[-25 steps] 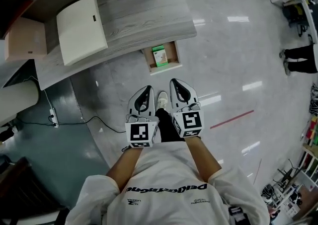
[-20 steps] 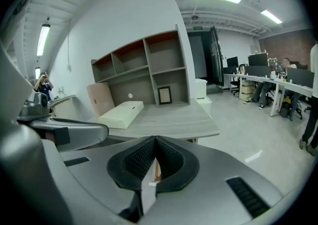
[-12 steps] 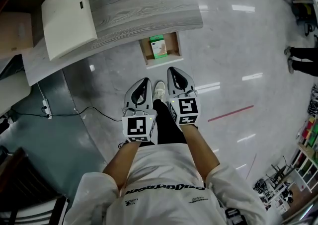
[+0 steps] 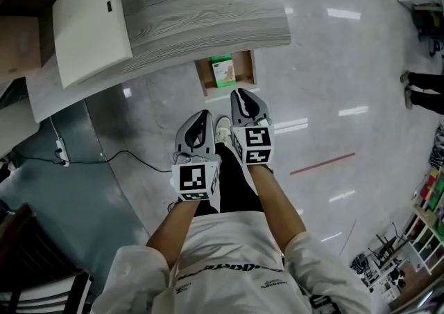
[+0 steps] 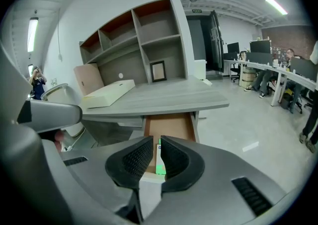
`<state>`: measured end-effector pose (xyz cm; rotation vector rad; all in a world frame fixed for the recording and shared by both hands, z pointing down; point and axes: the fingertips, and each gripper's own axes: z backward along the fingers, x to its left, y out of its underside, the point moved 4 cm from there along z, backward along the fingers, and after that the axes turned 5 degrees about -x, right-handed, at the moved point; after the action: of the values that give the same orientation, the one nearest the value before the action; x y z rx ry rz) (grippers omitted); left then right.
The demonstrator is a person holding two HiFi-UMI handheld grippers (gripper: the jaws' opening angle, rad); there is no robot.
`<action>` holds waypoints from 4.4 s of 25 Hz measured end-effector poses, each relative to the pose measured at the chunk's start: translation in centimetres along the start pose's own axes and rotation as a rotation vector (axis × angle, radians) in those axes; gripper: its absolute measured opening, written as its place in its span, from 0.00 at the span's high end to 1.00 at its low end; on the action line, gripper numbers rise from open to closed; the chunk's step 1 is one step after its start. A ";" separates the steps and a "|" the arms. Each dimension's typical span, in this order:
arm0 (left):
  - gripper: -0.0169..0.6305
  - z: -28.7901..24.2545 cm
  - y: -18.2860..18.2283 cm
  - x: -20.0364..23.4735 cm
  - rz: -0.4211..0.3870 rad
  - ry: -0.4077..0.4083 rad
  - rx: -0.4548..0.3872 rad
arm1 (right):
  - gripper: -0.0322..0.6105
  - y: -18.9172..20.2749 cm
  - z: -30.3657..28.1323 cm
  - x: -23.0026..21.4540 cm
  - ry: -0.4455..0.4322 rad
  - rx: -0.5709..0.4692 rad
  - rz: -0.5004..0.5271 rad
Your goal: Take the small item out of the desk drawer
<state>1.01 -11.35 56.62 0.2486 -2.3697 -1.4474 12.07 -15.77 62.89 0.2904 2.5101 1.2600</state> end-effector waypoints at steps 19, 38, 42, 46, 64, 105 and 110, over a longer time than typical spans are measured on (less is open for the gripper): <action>0.95 -2.4 3.1 3.0 0.040 -0.048 0.032 | 0.61 5.6 -8.2 -0.8 -0.021 0.196 -0.016; 0.95 -2.3 5.2 5.0 0.074 -0.105 0.055 | 0.44 8.3 -13.8 -2.4 0.055 0.353 -0.021; 0.95 -2.4 5.4 5.5 0.080 -0.117 0.056 | 0.44 7.7 -14.5 -2.3 0.062 0.355 -0.031; 0.95 -2.5 5.8 5.5 0.086 -0.122 0.063 | 0.44 8.3 -15.5 -3.1 0.093 0.376 -0.021; 0.95 -2.9 6.5 7.0 0.100 -0.151 0.076 | 0.43 9.2 -17.8 -3.5 0.141 0.420 0.007; 0.95 4.4 -0.5 4.3 0.002 -0.106 -0.022 | 0.44 1.2 -6.5 -1.1 0.133 0.204 -0.024; 0.95 6.2 -2.0 4.0 -0.020 -0.090 -0.039 | 0.44 -0.6 -3.9 0.0 0.131 0.172 -0.023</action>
<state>-5.14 -8.49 53.05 0.2012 -2.4130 -1.5428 10.60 -19.04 64.59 0.2238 2.7314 1.0882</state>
